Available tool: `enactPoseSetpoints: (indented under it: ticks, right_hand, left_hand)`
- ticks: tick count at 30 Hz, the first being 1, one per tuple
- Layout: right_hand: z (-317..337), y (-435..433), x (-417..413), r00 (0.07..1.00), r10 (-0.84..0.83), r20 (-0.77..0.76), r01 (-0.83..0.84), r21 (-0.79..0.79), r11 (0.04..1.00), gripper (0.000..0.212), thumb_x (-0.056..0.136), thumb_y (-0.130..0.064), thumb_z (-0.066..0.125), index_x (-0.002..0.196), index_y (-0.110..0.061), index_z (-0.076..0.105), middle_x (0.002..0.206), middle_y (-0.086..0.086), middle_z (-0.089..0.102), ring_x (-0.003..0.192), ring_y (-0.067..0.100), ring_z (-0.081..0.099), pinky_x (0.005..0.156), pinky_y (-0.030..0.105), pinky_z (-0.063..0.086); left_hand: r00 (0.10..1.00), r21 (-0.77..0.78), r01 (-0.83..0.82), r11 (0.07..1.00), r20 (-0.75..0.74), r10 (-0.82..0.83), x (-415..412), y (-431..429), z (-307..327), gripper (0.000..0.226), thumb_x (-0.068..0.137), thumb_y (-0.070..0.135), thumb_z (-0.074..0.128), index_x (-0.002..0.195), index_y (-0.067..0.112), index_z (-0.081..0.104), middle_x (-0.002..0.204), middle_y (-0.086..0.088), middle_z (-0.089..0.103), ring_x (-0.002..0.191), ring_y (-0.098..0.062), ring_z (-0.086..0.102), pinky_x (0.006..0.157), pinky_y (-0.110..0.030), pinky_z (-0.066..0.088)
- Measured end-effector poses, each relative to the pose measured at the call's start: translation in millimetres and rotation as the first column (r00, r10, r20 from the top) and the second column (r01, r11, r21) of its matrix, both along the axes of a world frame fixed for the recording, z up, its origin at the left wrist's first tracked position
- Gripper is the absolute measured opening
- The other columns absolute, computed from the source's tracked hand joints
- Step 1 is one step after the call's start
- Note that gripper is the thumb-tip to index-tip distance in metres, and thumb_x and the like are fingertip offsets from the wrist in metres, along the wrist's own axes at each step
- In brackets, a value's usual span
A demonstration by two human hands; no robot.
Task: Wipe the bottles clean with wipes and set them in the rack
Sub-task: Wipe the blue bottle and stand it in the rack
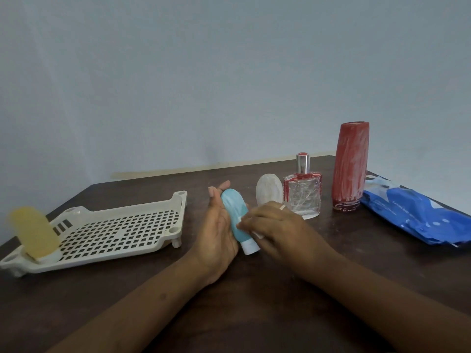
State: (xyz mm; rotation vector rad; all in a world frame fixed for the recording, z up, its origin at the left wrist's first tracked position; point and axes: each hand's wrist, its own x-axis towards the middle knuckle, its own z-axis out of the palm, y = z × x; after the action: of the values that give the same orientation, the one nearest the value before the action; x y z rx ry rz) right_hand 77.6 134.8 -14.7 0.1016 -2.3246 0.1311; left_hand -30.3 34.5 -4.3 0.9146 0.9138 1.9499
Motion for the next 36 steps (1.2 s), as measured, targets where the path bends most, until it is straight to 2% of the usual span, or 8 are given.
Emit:
enactPoseSetpoints:
  ticks: [3,6,13,17,23,26,32,36]
  right_hand:
    - [-0.8,5.7,-2.9,0.997,-0.057,-0.043,0.054,-0.073,0.996,0.017,0.084,-0.01,0.058,0.092,-0.015,0.071,0.093,-0.004,0.069,0.087,0.008,0.058,0.076,0.022,0.047]
    - [1.1,7.8,-5.8,0.993,-0.095,-0.07,0.087,-0.109,0.99,0.018,0.085,-0.011,0.054,0.092,-0.016,0.07,0.094,-0.005,0.069,0.089,0.007,0.058,0.078,0.022,0.046]
    - [3.2,-9.2,1.0,0.999,0.037,0.034,-0.04,0.065,0.997,0.017,0.089,-0.017,0.05,0.105,-0.016,0.058,0.093,0.002,0.061,0.086,0.014,0.05,0.07,0.023,0.041]
    - [4.9,-5.1,3.7,0.999,0.022,0.035,-0.022,-0.01,1.0,0.017,0.087,-0.027,0.047,0.104,-0.024,0.05,0.096,-0.003,0.058,0.085,0.009,0.05,0.066,0.025,0.046]
    - [6.7,-3.0,0.7,1.0,-0.005,0.002,0.006,-0.112,0.994,0.021,0.088,-0.019,0.054,0.105,-0.028,0.045,0.095,0.0,0.058,0.082,0.014,0.054,0.064,0.034,0.051]
    - [3.4,-9.0,0.2,0.999,0.035,0.03,-0.034,-0.03,0.999,0.019,0.087,-0.023,0.05,0.105,-0.025,0.046,0.096,0.002,0.059,0.084,0.015,0.054,0.064,0.034,0.052]
    - [4.5,-11.1,3.1,0.996,0.032,0.079,-0.038,0.073,0.997,0.018,0.081,-0.011,0.065,0.098,-0.014,0.058,0.086,0.001,0.062,0.082,0.016,0.055,0.061,0.03,0.051]
    - [6.5,-2.2,3.6,0.999,-0.039,0.022,0.04,-0.029,0.999,0.014,0.084,-0.014,0.059,0.097,-0.019,0.056,0.082,-0.002,0.057,0.075,0.014,0.049,0.06,0.026,0.04]
  left_hand:
    - [1.0,0.006,-0.001,1.0,-0.021,0.001,1.1,1.2,-0.6,0.063,0.076,0.06,0.036,0.128,0.025,0.045,0.115,-0.01,0.055,0.112,-0.025,0.052,0.106,-0.049,0.037]
    - [0.999,0.008,-0.008,1.0,-0.036,0.009,1.1,2.5,0.0,0.063,0.076,0.058,0.036,0.128,0.024,0.045,0.116,-0.009,0.057,0.113,-0.025,0.055,0.107,-0.049,0.038]
    - [0.997,-0.039,-0.023,0.999,-0.07,0.02,7.8,-1.7,6.0,0.07,0.073,0.061,0.034,0.135,0.028,0.041,0.117,-0.009,0.055,0.111,-0.023,0.054,0.096,-0.039,0.044]
    - [0.996,-0.041,-0.009,0.999,-0.09,0.006,8.4,-2.1,6.2,0.075,0.074,0.063,0.032,0.138,0.026,0.037,0.125,-0.013,0.053,0.116,-0.026,0.053,0.099,-0.042,0.043]
    - [0.997,-0.009,0.002,1.0,-0.082,-0.003,7.9,-0.2,3.4,0.073,0.075,0.06,0.033,0.138,0.025,0.036,0.12,-0.01,0.055,0.117,-0.025,0.054,0.104,-0.045,0.04]
    - [0.997,-0.019,0.007,1.0,-0.073,-0.009,6.1,0.3,2.6,0.075,0.073,0.063,0.032,0.138,0.026,0.037,0.114,-0.01,0.054,0.108,-0.022,0.055,0.096,-0.04,0.043]
    - [1.0,-0.019,0.015,1.0,-0.017,-0.016,-1.0,1.6,0.7,0.073,0.076,0.065,0.033,0.137,0.026,0.04,0.113,-0.01,0.051,0.103,-0.021,0.055,0.093,-0.037,0.045]
    - [1.0,0.009,0.008,1.0,-0.009,-0.008,-2.4,2.2,-2.3,0.064,0.082,0.065,0.033,0.127,0.021,0.045,0.104,-0.008,0.055,0.102,-0.021,0.056,0.092,-0.04,0.046]
